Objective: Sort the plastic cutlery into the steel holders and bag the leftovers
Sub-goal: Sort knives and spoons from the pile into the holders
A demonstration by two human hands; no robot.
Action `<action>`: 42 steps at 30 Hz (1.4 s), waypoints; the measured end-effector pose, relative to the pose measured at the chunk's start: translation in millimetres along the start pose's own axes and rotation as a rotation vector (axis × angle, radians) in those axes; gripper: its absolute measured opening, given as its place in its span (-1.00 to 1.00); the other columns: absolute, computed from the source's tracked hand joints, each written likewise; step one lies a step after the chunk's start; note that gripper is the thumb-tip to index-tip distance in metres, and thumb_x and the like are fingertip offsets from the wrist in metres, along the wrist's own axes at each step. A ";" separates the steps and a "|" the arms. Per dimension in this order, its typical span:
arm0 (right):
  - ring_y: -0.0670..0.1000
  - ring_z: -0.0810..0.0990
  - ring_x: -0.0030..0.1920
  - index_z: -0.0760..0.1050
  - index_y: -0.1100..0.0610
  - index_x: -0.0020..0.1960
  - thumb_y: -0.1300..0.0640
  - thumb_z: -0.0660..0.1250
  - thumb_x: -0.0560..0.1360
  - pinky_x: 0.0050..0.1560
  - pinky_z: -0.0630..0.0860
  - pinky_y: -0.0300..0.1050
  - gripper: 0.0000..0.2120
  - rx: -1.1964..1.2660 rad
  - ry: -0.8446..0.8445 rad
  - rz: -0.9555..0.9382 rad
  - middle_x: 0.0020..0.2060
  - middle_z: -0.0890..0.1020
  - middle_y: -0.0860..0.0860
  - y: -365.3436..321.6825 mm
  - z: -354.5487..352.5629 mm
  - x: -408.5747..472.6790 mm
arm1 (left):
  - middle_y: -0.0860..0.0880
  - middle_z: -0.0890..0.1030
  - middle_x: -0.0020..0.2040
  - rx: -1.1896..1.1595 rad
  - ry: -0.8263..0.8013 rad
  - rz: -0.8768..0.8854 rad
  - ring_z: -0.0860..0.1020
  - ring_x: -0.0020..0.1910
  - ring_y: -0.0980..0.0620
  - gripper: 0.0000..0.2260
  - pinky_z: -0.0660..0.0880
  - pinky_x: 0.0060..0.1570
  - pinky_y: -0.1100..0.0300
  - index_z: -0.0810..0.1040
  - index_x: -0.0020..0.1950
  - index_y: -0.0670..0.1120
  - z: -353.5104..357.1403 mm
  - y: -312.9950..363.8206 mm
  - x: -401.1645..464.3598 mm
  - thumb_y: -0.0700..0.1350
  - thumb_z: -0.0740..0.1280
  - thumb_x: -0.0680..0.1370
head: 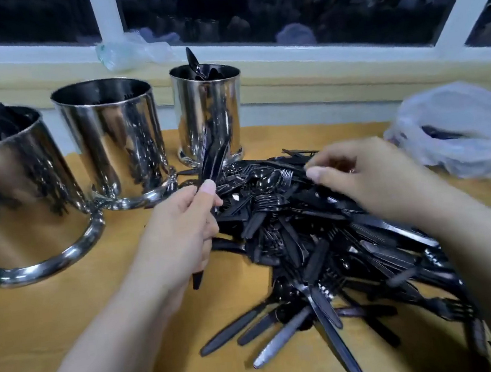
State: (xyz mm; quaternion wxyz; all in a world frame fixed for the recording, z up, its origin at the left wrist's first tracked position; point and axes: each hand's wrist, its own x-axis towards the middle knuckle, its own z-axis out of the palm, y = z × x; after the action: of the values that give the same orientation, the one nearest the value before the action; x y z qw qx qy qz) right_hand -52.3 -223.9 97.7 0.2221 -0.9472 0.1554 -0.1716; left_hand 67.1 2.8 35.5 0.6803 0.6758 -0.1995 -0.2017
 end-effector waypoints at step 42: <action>0.08 0.72 -0.19 0.69 0.02 -0.07 0.12 0.41 0.59 -0.06 0.61 -0.17 -0.90 0.897 0.443 0.114 -0.25 0.71 0.08 12.1 38.6 -63.0 | 0.04 0.37 -0.41 0.151 -0.017 0.011 0.23 -0.50 0.06 -0.76 0.19 -0.50 0.25 0.60 -0.03 0.00 31.6 -11.9 -22.3 0.10 0.24 0.67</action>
State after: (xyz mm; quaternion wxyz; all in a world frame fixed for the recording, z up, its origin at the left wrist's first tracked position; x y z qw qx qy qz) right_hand -96.0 -196.6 43.3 0.5782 -0.6892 0.1611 -0.4058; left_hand 31.1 -11.6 23.9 0.6268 0.7223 -0.2237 -0.1883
